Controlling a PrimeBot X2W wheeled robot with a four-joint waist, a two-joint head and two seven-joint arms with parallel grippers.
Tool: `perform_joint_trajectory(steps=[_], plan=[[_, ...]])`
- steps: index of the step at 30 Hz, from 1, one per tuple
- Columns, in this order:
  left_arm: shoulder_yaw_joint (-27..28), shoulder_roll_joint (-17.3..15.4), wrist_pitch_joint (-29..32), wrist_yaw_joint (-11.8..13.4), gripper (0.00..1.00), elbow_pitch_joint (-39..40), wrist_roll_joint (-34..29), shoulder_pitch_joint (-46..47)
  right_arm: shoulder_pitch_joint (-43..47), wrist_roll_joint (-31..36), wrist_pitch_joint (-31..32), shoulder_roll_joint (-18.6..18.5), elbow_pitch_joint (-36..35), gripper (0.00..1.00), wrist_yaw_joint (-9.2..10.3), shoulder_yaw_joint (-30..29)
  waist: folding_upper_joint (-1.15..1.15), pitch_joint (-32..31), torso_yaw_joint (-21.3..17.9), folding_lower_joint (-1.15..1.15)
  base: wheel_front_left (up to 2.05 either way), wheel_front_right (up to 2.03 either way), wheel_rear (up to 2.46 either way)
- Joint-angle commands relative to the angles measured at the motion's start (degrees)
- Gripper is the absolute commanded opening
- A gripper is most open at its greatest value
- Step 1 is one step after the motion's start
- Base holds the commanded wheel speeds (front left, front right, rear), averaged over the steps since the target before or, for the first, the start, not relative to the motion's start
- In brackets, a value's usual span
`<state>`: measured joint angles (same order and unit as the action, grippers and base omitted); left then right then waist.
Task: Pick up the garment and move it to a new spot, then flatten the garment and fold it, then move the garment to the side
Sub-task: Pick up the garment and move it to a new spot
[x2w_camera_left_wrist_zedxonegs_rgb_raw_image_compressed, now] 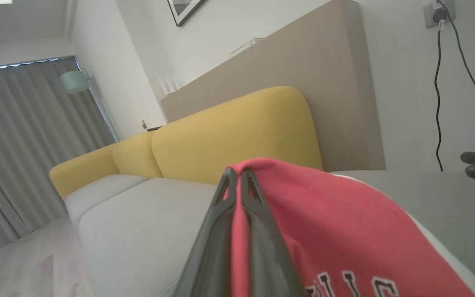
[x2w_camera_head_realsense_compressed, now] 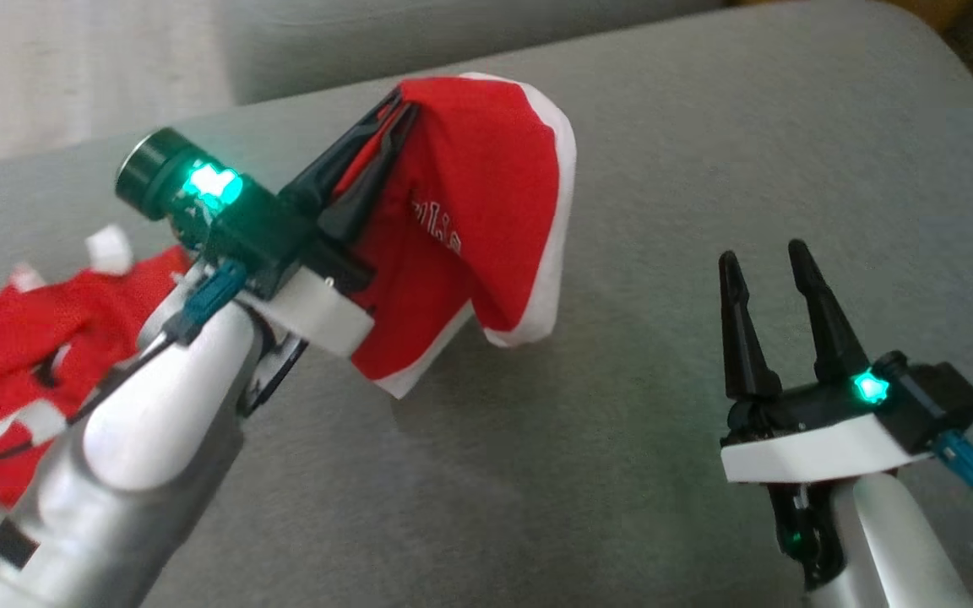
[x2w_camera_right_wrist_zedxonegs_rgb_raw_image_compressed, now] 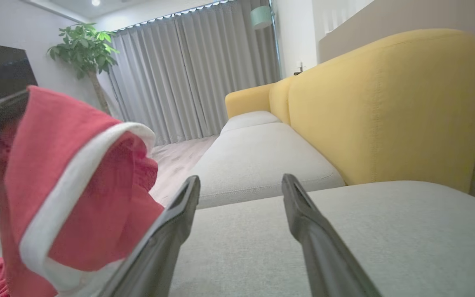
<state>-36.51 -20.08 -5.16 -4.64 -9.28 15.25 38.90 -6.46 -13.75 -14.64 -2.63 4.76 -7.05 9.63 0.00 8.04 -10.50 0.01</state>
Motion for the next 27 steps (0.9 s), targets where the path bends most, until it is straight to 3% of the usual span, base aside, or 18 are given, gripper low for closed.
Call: perform_joint_trajectory(steps=[1,5,6,7,14,22,27], plan=[[2.2,-0.4,-0.7,0.0,0.00,0.3,-0.1,4.6,-2.1,-0.5,-0.4,-0.2,-2.4,1.00,-0.44,1.4,0.00,3.3,-5.0,-0.01,0.00,0.00,0.00],[1.2,2.1,-3.2,0.4,0.00,-7.1,-1.5,7.7,-2.3,-2.1,-0.4,-0.2,-3.3,1.00,-0.44,0.9,0.00,4.7,-7.4,-0.01,0.00,0.00,0.00],[1.1,2.7,-3.9,0.8,0.73,-9.0,-1.8,8.3,-2.3,-2.1,-0.4,-0.2,-3.4,1.00,-0.44,0.9,0.00,5.0,-7.8,-0.01,0.00,0.00,0.00],[1.1,3.3,-4.4,1.1,1.00,-11.0,-1.7,8.7,-2.3,-2.1,-0.4,-0.2,-3.4,1.00,-0.44,1.1,0.00,5.2,-8.0,-0.01,0.00,0.00,0.00],[1.8,5.1,-8.1,1.6,1.00,-16.9,-0.9,9.5,-1.8,-2.0,-0.4,-0.2,-3.3,1.00,-0.44,0.4,0.00,5.0,-6.6,-0.01,0.00,0.00,0.00],[2.2,4.7,-9.6,2.0,1.00,-16.7,-0.3,6.0,-1.3,-0.5,-0.4,-0.2,-2.4,1.00,-0.44,-0.9,0.00,2.1,0.9,-0.01,0.00,0.00,0.00],[3.9,3.3,-9.7,3.9,1.00,-13.6,1.3,-0.1,-0.9,1.0,-0.4,-0.2,-1.8,1.00,-0.44,-1.4,0.00,-0.4,5.7,-0.01,0.00,0.00,0.00]])
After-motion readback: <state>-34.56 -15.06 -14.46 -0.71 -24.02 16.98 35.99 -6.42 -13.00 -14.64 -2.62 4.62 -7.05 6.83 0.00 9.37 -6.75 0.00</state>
